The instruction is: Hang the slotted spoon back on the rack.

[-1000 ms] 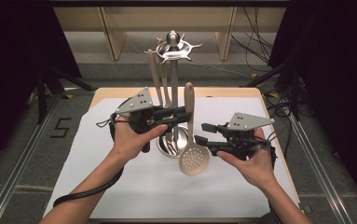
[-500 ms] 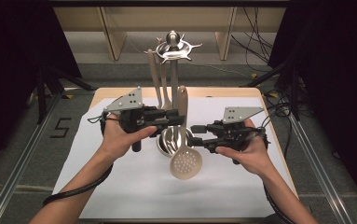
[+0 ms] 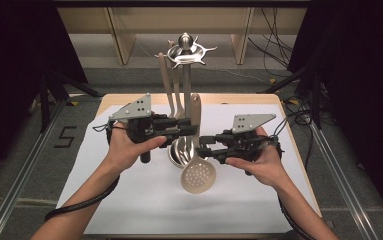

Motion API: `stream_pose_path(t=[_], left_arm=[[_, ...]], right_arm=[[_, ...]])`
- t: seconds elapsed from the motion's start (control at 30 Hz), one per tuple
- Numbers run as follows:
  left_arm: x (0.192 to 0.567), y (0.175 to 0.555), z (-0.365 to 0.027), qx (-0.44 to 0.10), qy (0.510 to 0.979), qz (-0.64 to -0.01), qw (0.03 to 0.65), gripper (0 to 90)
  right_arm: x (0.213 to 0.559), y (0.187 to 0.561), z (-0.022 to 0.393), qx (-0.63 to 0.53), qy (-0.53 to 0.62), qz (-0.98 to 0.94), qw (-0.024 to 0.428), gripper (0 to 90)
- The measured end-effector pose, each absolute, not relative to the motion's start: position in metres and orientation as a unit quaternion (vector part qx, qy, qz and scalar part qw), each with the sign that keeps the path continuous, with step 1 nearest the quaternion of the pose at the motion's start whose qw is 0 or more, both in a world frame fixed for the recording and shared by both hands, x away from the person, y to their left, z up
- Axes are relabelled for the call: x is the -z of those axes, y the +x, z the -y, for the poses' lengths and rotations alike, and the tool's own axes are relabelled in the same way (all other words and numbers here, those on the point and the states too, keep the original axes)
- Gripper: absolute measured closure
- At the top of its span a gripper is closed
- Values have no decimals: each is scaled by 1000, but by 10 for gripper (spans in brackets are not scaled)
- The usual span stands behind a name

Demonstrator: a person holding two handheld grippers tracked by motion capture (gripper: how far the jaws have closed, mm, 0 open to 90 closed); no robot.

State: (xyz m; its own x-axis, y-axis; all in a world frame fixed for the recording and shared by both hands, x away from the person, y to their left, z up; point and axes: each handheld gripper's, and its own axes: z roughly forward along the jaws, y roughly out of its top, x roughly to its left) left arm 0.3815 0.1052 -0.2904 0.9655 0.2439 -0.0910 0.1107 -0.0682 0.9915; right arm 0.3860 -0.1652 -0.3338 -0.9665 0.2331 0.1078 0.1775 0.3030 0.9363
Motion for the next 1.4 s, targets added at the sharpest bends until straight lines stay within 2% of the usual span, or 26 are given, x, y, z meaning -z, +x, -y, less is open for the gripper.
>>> stream_pose_path(t=[0.6, 0.97, 1.07, 1.1, 1.17, 1.23, 1.3, 1.4], left_arm=[[290, 381, -106, -39, 732, -111, 671, 751], [290, 381, -104, -33, 728, -111, 676, 750], [291, 383, -104, -44, 725, -116, 677, 743], [292, 383, -103, -54, 724, -119, 678, 729], [294, 383, -102, -80, 719, -125, 679, 623], [295, 381, -101, -107, 719, -127, 675, 557], [297, 379, -100, -123, 716, -136, 673, 515], [298, 378, -100, -144, 711, -152, 671, 499]], right_arm=[[330, 385, 159, -576, 107, -810, 20, 674], [327, 384, 163, -571, 105, -814, 10, 779], [325, 383, 162, -566, 109, -816, 31, 789], [324, 381, 161, -562, 116, -818, 34, 793], [325, 380, 159, -565, 137, -813, 32, 795], [326, 379, 158, -561, 154, -812, 55, 795], [326, 377, 156, -553, 160, -815, 70, 795], [326, 371, 152, -549, 185, -810, 87, 795]])
